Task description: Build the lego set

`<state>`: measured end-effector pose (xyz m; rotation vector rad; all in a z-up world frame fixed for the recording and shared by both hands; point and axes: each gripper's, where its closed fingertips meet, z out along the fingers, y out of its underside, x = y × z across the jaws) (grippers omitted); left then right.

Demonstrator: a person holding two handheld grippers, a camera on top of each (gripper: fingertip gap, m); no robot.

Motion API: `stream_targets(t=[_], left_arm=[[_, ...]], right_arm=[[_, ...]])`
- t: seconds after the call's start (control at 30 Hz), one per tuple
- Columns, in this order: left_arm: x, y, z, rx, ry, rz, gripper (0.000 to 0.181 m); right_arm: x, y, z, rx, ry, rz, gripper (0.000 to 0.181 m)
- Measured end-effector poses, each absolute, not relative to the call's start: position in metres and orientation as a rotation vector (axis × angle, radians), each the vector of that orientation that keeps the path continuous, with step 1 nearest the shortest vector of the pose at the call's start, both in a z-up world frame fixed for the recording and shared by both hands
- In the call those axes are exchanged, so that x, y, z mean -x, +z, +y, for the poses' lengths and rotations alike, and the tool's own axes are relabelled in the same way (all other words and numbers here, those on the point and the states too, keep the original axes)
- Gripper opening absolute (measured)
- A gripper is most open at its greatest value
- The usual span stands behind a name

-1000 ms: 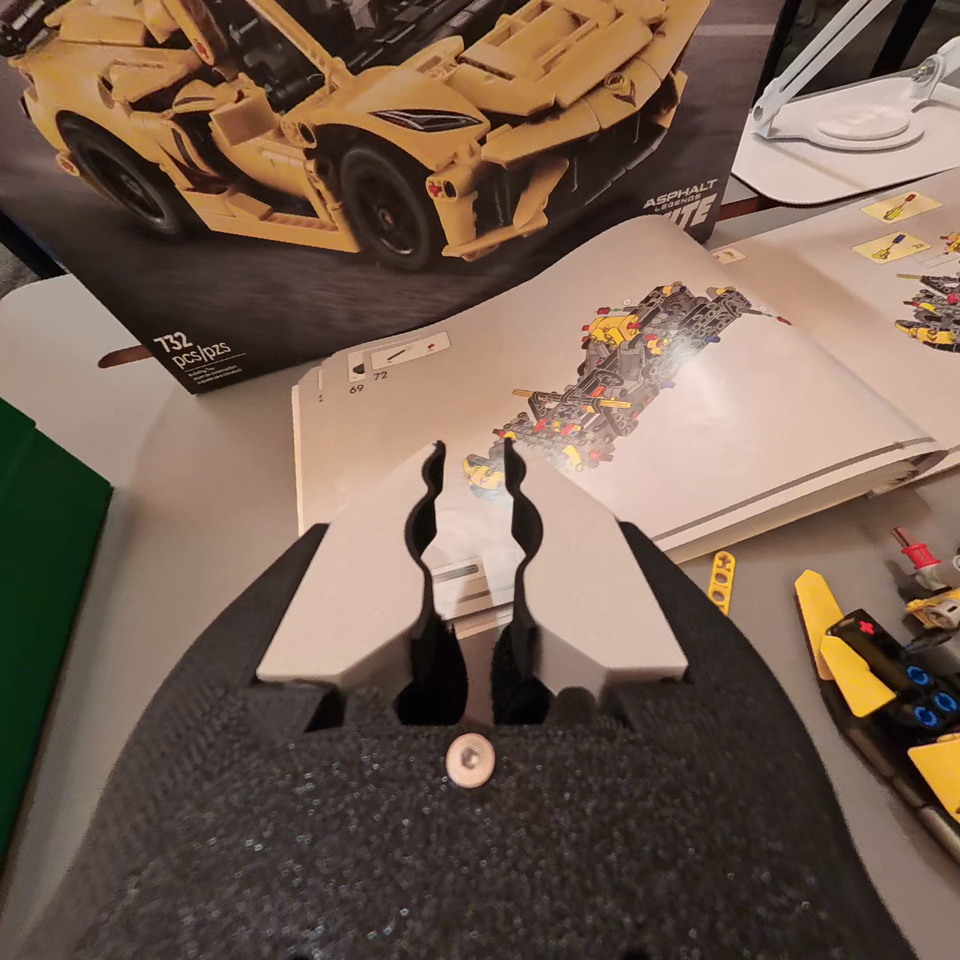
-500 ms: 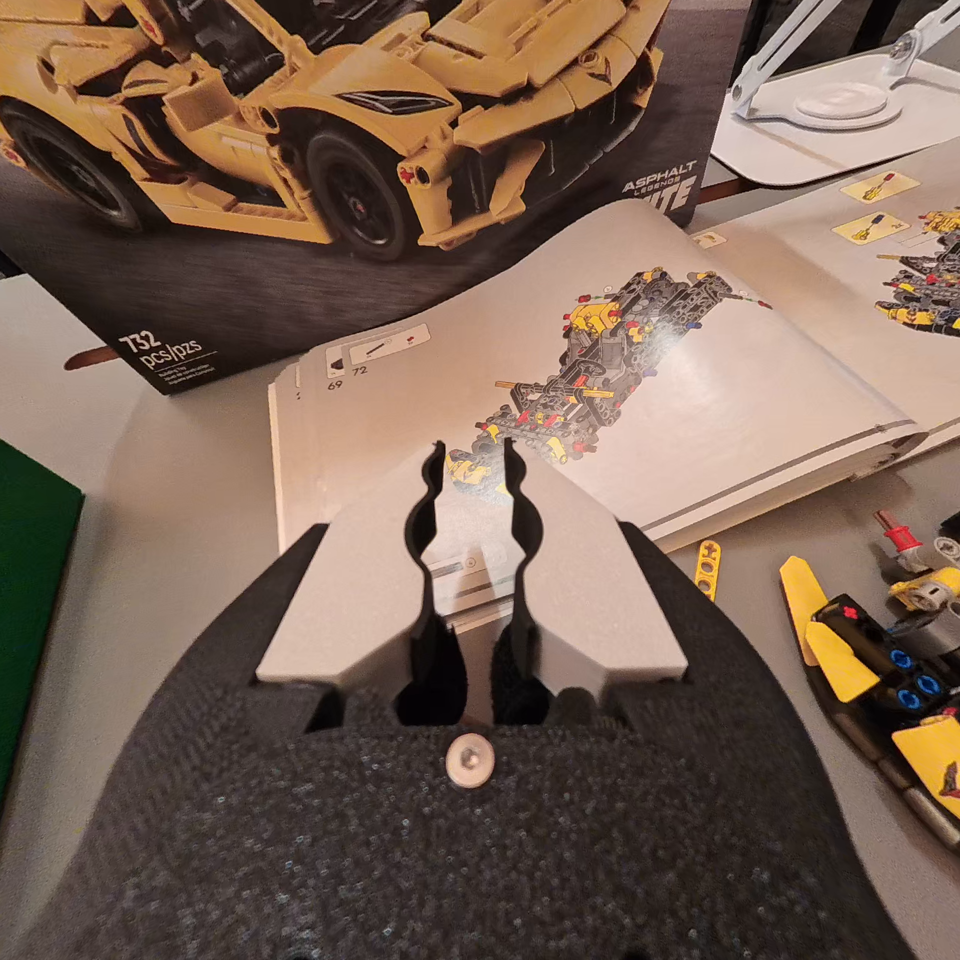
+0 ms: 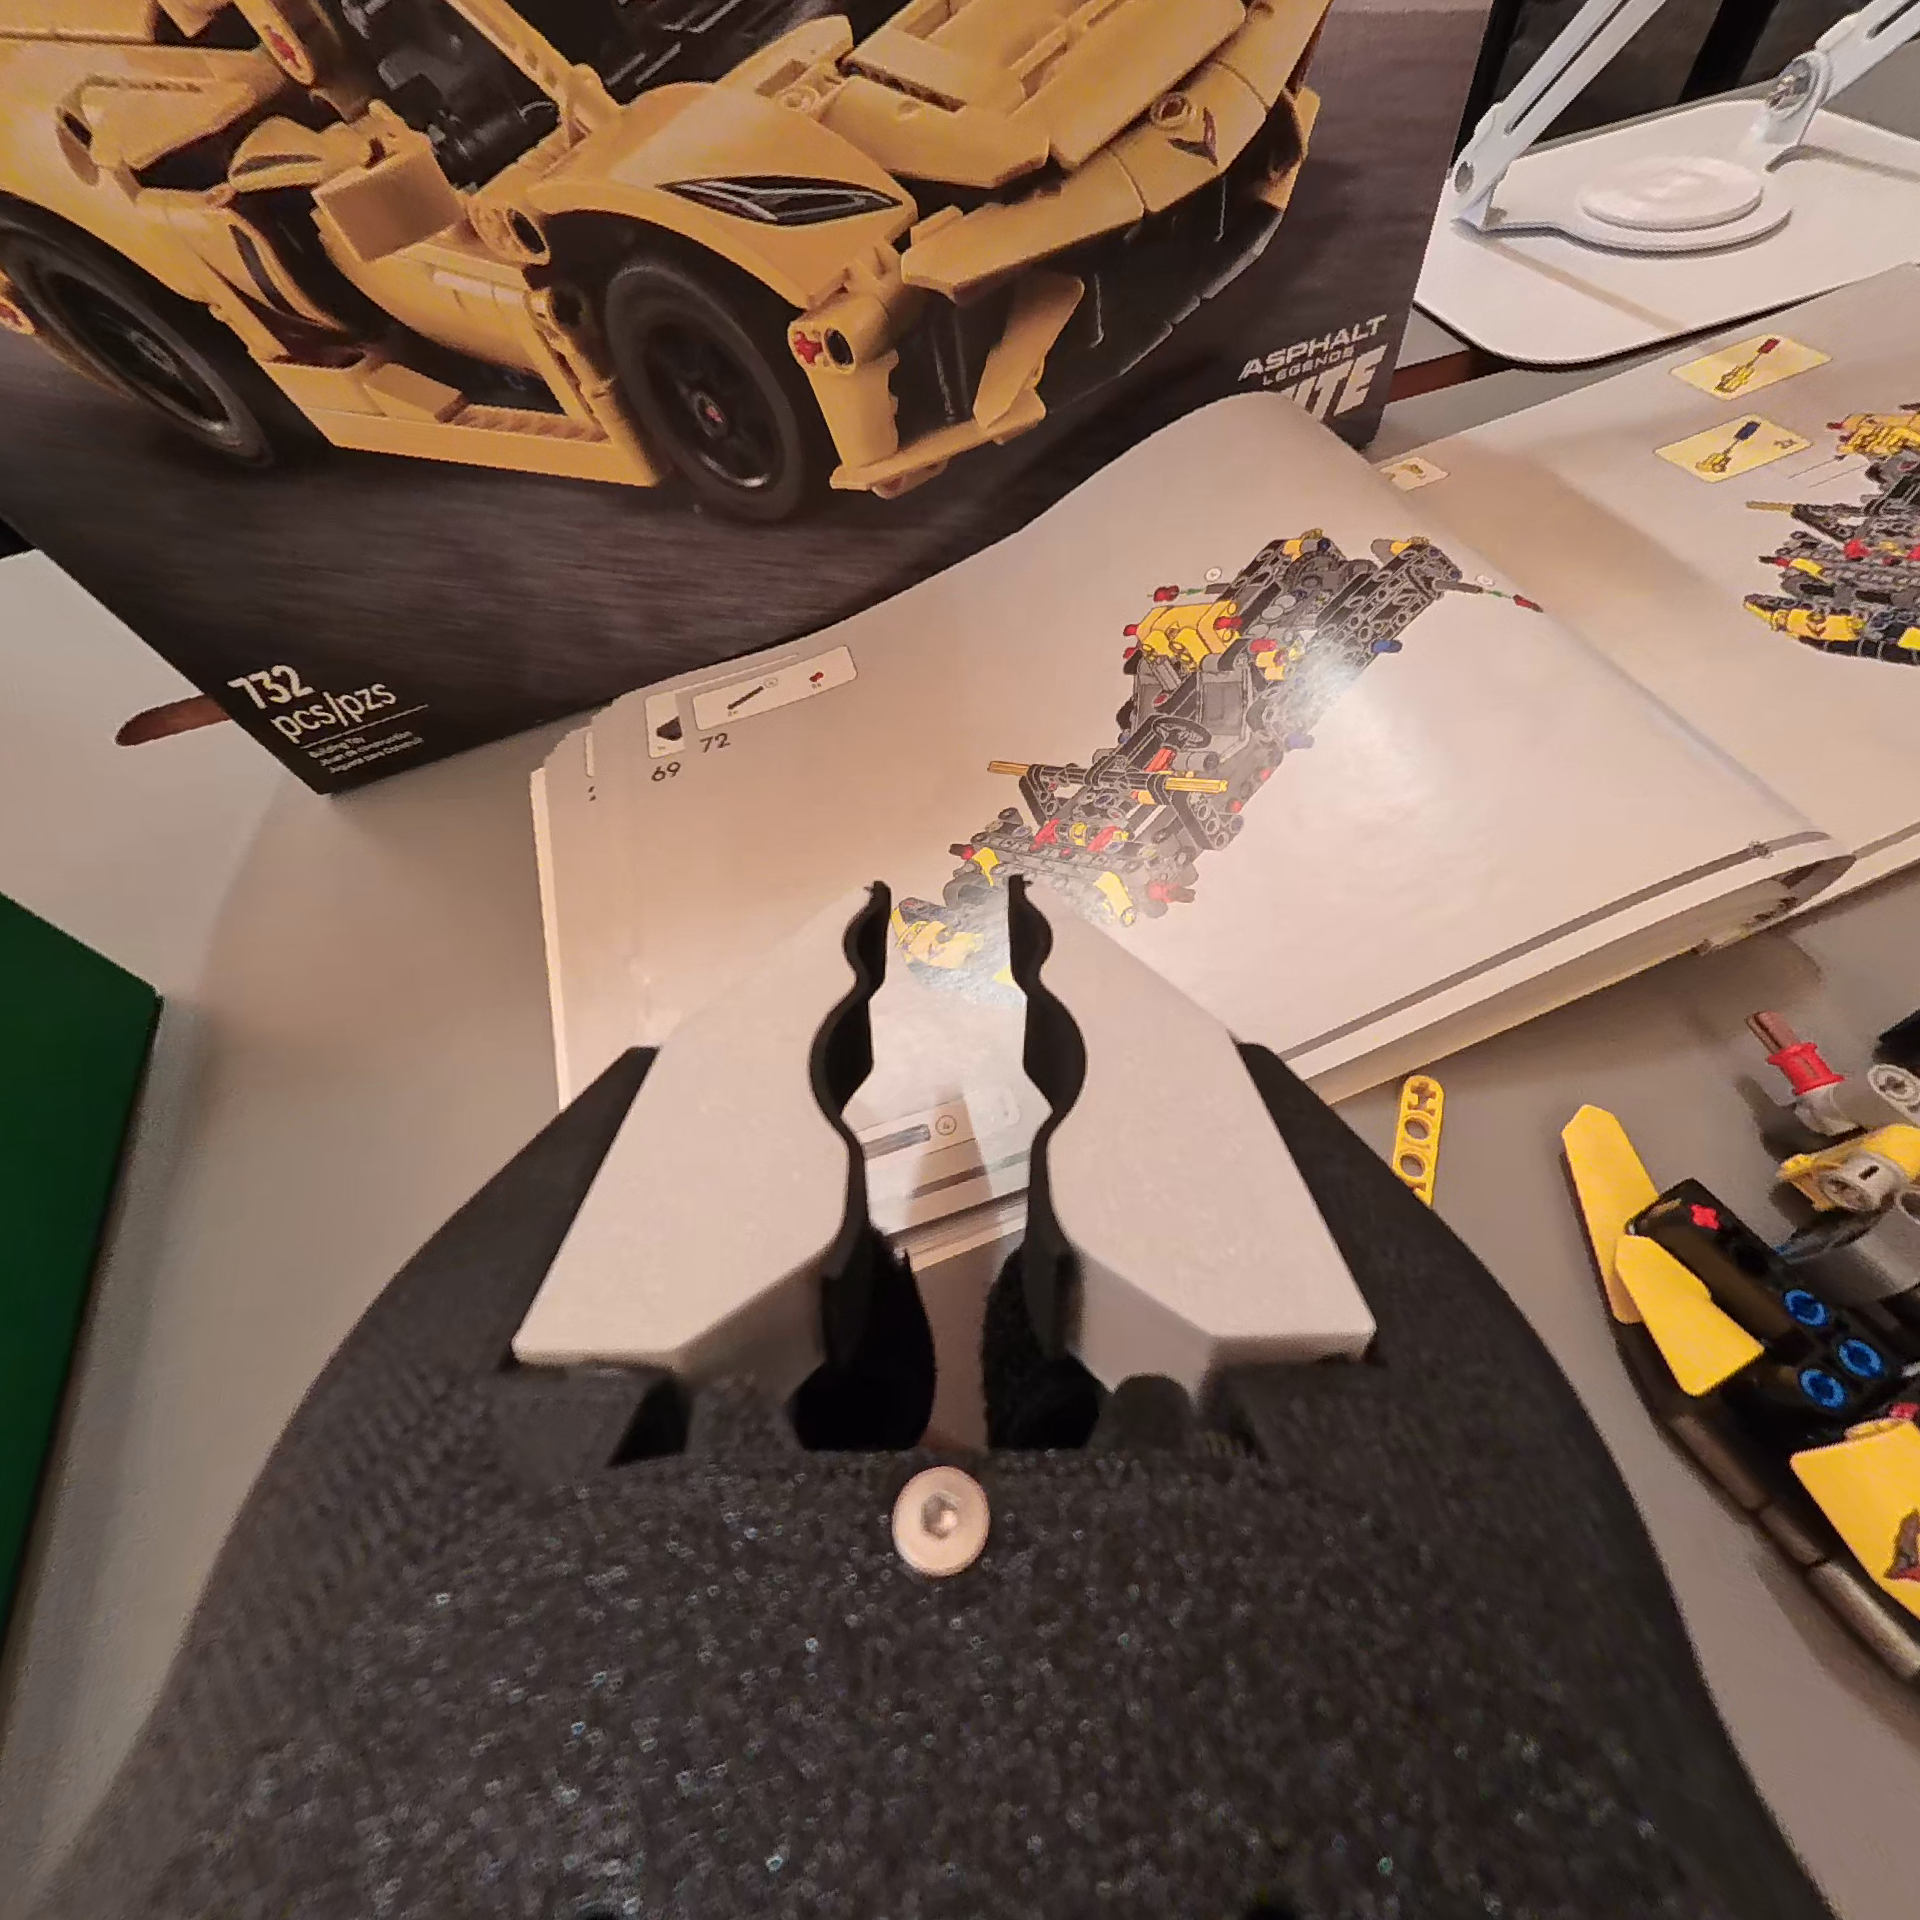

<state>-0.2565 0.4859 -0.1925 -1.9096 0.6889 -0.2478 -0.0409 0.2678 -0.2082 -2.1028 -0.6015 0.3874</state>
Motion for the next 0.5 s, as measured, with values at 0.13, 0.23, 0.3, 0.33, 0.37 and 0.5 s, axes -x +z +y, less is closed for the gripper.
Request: stream_targets(t=[0.13, 0.23, 0.3, 0.33, 0.37, 0.5], left_arm=[[0.2552, -0.1934, 0.4852, 1.909, -0.249, 0.697, 0.023], [0.2534, -0.1948, 0.4843, 1.910, -0.248, 0.710, 0.023], [0.2521, -0.1945, 0.4837, 1.906, -0.249, 0.716, 0.023], [0.2516, -0.1943, 0.4834, 1.905, -0.251, 0.718, 0.023], [0.2512, -0.1944, 0.4832, 1.904, -0.251, 0.721, 0.023], [0.2494, -0.1943, 0.4825, 1.900, -0.254, 0.730, 0.023]], right_arm=[[0.0398, -0.2093, 0.2679, 2.109, 0.383, -0.599, 0.011], [0.0401, -0.2088, 0.2678, 2.106, 0.387, -0.598, 0.011], [0.0402, -0.2097, 0.2677, 2.110, 0.384, -0.602, 0.011], [0.0403, -0.2097, 0.2676, 2.109, 0.381, -0.604, 0.011], [0.0404, -0.2097, 0.2676, 2.108, 0.379, -0.605, 0.011], [0.0405, -0.2103, 0.2674, 2.111, 0.378, -0.608, 0.011]])
